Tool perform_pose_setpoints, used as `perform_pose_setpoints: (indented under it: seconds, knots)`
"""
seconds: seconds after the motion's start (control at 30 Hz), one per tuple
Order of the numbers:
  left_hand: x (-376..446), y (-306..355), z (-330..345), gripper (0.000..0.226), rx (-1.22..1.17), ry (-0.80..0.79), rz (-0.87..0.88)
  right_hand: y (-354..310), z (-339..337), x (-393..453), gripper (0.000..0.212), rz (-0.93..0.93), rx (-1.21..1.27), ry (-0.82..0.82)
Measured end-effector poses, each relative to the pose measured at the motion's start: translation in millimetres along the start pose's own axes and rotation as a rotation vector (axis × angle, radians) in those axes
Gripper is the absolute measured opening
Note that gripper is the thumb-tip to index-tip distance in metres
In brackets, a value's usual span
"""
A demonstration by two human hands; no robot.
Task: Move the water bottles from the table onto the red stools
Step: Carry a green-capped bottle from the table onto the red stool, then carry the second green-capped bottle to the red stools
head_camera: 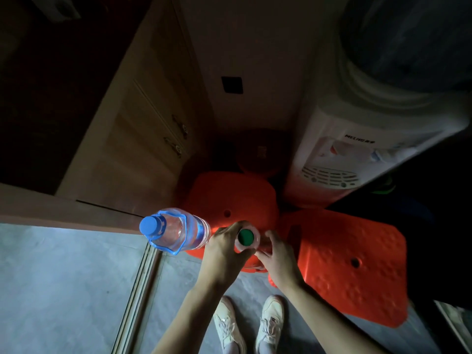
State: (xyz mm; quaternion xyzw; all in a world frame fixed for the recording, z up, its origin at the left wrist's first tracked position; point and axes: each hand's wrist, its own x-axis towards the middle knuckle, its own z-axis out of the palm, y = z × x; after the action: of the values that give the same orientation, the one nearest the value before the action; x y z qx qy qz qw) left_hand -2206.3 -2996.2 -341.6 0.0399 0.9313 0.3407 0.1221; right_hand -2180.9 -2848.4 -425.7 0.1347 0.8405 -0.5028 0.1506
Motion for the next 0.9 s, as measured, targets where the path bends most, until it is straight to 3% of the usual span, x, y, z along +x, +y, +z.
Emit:
perform_pose_setpoints:
  seconds: [0.17,0.37,0.73,0.9]
  knots:
    - [3,1,1,0.043,-0.017,-0.027,-0.033,-3,-6,0,0.025,0.017,0.021,-0.047]
    - [-10,22,-23,0.070,0.086,-0.041,-0.018,-22,-36,-21,0.029,0.002,0.020,-0.064]
    - [-76,129,-99,0.037,0.483,-0.051,0.104,-105,-144,-88,0.028,-0.180,-0.018,0.074]
    - [-105,175,-124,0.041,0.515,0.023,0.216,-128,-183,-157,0.020,-0.213,-0.133,0.071]
